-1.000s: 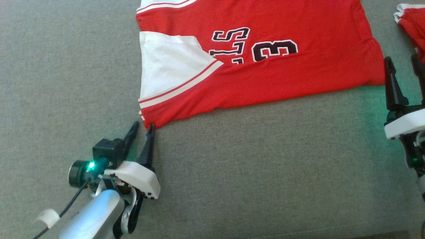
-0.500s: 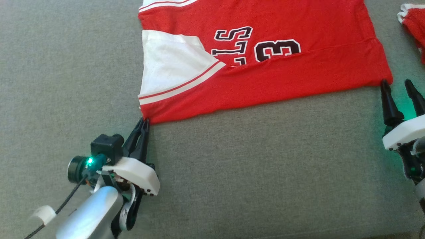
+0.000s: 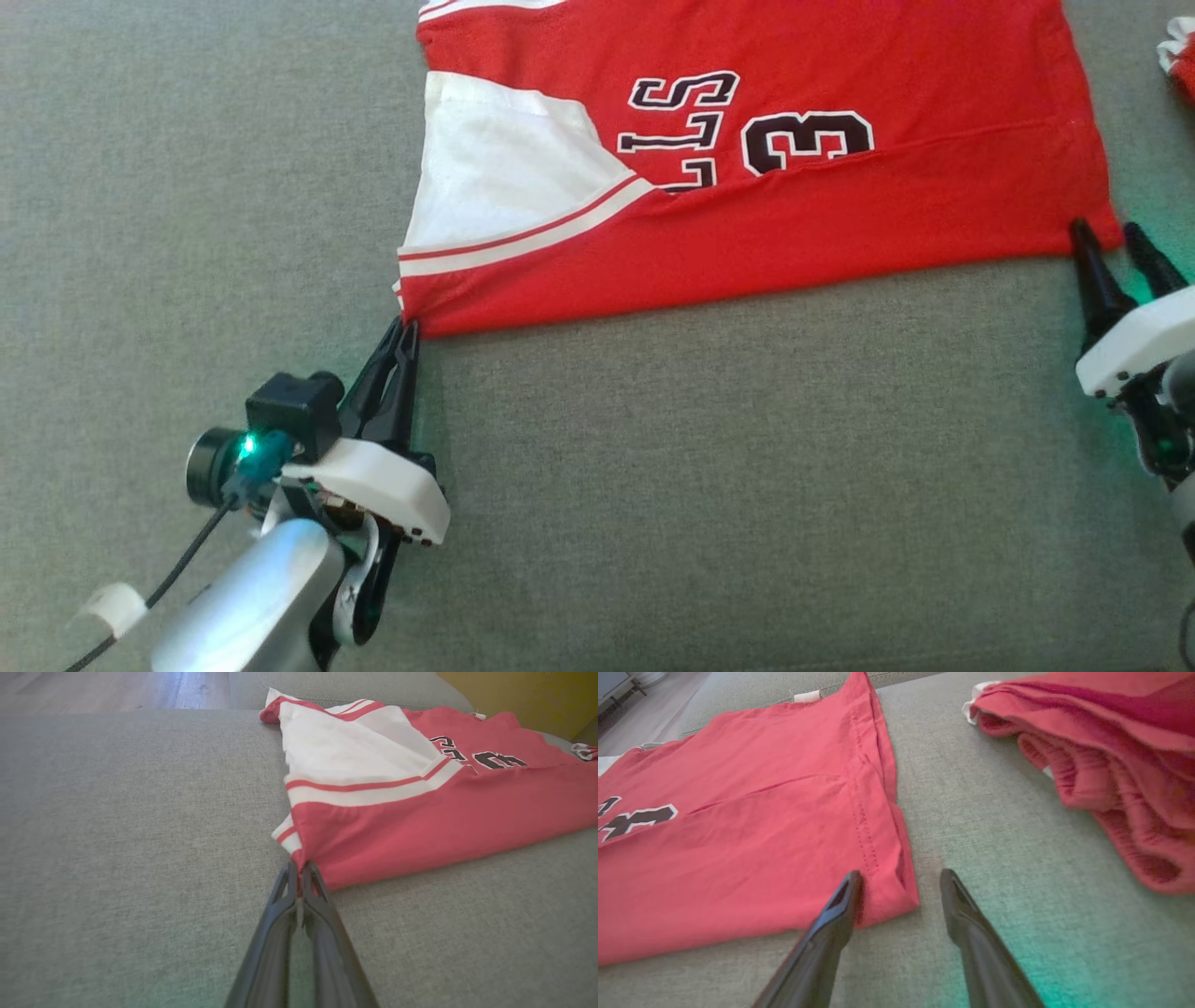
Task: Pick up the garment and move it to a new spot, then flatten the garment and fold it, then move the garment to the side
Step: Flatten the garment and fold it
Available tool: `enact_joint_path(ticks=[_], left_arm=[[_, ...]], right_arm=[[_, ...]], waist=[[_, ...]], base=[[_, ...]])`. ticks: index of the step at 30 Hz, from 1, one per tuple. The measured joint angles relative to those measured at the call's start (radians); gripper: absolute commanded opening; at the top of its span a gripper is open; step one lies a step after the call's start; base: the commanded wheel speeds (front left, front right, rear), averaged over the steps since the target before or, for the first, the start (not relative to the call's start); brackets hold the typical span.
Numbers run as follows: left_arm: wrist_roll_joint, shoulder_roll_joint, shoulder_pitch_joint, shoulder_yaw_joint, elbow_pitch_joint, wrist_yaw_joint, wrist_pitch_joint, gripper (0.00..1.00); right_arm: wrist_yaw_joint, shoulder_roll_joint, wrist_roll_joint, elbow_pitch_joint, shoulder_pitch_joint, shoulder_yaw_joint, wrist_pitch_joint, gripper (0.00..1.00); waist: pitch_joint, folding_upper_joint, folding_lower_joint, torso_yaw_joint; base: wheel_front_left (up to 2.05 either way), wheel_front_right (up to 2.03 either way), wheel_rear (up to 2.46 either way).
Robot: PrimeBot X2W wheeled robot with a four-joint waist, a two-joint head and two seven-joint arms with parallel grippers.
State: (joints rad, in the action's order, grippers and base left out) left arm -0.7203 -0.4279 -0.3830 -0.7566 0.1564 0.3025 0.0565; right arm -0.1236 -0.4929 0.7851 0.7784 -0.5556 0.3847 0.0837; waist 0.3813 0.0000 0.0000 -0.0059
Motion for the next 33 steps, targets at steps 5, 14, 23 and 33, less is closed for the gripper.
enact_joint_path(ticks=[5, 14, 23, 33], left_arm=[[0.000, 0.000, 0.000, -0.001, -0.002, 0.003, 0.008, 0.00], [-0.011, -0.005, 0.075, -0.002, -0.047, 0.024, 0.029, 0.00], [-0.036, -0.006, 0.211, -0.024, -0.102, 0.059, 0.042, 0.00], [-0.072, -0.007, 0.346, -0.065, -0.118, 0.060, 0.042, 0.00]], right_arm=[[0.000, -0.014, 0.035, -0.018, -0.007, 0.042, -0.022, 0.00], [0.000, -0.063, 0.070, -0.055, 0.079, 0.082, 0.015, 0.00], [0.000, -0.094, 0.102, -0.099, 0.236, 0.083, 0.052, 0.00], [-0.001, -0.115, 0.102, -0.158, 0.406, 0.031, 0.066, 0.00]], waist=[[-0.013, 0.0000, 0.0000, 0.004], [-0.082, 0.0000, -0.0001, 0.009], [-0.158, 0.0000, -0.0001, 0.028], [-0.221, 0.0000, -0.0003, 0.037]], base=[[0.00, 0.00, 0.00], [0.00, 0.00, 0.00], [0.00, 0.00, 0.00], [0.00, 0.00, 0.00]])
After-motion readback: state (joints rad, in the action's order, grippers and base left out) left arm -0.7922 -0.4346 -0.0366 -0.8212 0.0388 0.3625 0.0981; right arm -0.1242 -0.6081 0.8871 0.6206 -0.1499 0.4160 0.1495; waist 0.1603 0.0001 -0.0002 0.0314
